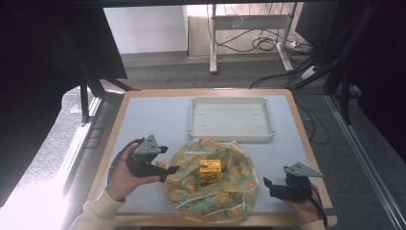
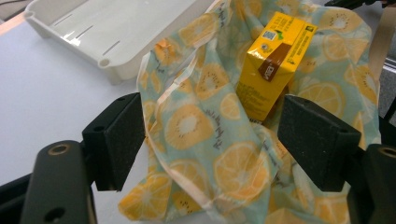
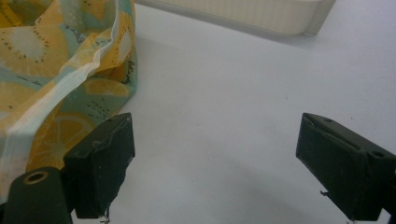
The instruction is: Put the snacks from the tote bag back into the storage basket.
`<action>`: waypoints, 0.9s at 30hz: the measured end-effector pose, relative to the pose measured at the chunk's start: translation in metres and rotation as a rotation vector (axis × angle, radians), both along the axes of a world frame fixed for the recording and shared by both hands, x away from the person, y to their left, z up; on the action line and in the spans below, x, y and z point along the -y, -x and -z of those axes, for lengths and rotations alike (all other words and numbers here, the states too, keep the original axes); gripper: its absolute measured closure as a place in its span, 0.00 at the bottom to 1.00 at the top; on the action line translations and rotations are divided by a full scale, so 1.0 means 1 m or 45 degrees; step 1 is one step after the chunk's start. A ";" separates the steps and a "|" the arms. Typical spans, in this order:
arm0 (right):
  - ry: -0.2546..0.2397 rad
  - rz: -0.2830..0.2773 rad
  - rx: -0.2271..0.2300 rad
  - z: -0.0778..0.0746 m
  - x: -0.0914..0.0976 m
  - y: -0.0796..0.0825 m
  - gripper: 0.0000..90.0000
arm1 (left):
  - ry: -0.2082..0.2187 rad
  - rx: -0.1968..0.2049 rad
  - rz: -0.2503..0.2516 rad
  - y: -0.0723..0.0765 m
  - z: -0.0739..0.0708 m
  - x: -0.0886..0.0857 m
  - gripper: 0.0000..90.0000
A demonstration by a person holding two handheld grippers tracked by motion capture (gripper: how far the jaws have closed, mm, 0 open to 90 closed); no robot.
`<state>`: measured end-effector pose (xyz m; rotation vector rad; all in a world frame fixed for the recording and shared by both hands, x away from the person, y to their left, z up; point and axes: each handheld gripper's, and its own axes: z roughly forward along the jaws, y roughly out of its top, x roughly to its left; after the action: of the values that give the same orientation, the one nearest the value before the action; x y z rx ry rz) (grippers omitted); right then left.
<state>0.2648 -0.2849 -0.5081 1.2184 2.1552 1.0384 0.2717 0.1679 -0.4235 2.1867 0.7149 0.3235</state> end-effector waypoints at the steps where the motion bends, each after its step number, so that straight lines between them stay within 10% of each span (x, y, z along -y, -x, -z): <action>1: 0.003 0.001 -0.001 0.000 0.000 0.000 0.13 | 0.002 -0.002 0.007 0.000 0.000 0.002 0.26; 27: 0.042 -0.001 -0.004 0.003 0.000 0.000 0.13 | -0.031 -0.016 0.095 -0.008 0.002 0.036 0.26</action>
<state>0.2649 -0.2848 -0.5113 1.2053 2.1668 0.9973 0.2794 0.1322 -0.4250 2.2338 0.6379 0.2814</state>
